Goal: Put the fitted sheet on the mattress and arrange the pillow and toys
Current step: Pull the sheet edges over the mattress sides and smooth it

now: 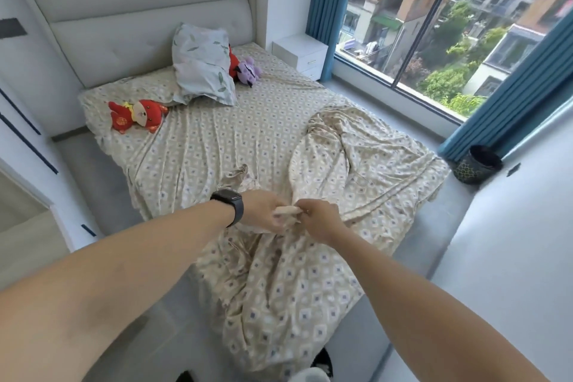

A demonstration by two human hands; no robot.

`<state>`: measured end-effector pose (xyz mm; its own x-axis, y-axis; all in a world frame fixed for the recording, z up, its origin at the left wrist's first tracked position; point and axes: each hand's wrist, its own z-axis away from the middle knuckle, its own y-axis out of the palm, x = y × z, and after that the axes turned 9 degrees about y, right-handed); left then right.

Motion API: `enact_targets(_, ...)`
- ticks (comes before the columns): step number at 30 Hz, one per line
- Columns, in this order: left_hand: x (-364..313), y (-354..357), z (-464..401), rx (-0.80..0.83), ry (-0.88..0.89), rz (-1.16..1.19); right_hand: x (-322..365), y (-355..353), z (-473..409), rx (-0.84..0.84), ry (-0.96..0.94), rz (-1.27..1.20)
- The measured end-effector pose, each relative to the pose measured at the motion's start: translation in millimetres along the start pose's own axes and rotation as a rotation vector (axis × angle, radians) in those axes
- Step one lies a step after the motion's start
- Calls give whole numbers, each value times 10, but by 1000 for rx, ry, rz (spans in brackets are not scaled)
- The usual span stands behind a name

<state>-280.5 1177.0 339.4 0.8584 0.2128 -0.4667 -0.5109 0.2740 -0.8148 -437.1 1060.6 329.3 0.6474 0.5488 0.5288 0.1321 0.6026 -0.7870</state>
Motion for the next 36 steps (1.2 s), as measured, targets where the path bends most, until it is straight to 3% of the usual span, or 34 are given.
enact_targets(2, 251, 40, 254, 185, -6, -198, 164, 62, 97, -145, -25, -55)
enact_targets(4, 548, 14, 499, 263, -11, -279, 283, 121, 201, -215, -50, 36)
enact_targets(7, 792, -216, 725, 262, -48, -463, 367, 145, 401, -269, 23, 223)
enact_targets(9, 837, -421, 772, 152, -3, -527, 373, 100, 523, -299, 144, 338)
enact_targets(11, 749, -585, 813, 67, 59, -521, 404, 21, 611, -309, 334, 407)
enact_targets(15, 439, -697, 916, 28, 159, -265, 343, -125, 696, -202, 833, 497)
enact_targets(18, 300, -652, 1110, 1, 223, -196, 291, -153, 752, -115, 938, 524)
enact_targets(22, 469, -678, 1236, -80, 246, -452, 648, 47, 522, 56, 808, 500)
enact_targets(25, 558, -888, 1271, -196, 162, -398, 1168, 135, 366, 150, 492, 56)
enact_targets(28, 542, -1017, 1289, -290, 202, -459, 1642, 209, 392, 246, 387, -489)
enact_targets(31, 542, -1033, 1289, -334, 248, -668, 1874, 238, 407, 334, 284, -615)
enact_targets(34, 668, -1064, 1256, -438, 181, -595, 1845, 245, 464, 262, 165, -608)
enact_targets(36, 769, -1044, 1211, -383, 137, -429, 1754, 248, 483, 94, 95, -550)
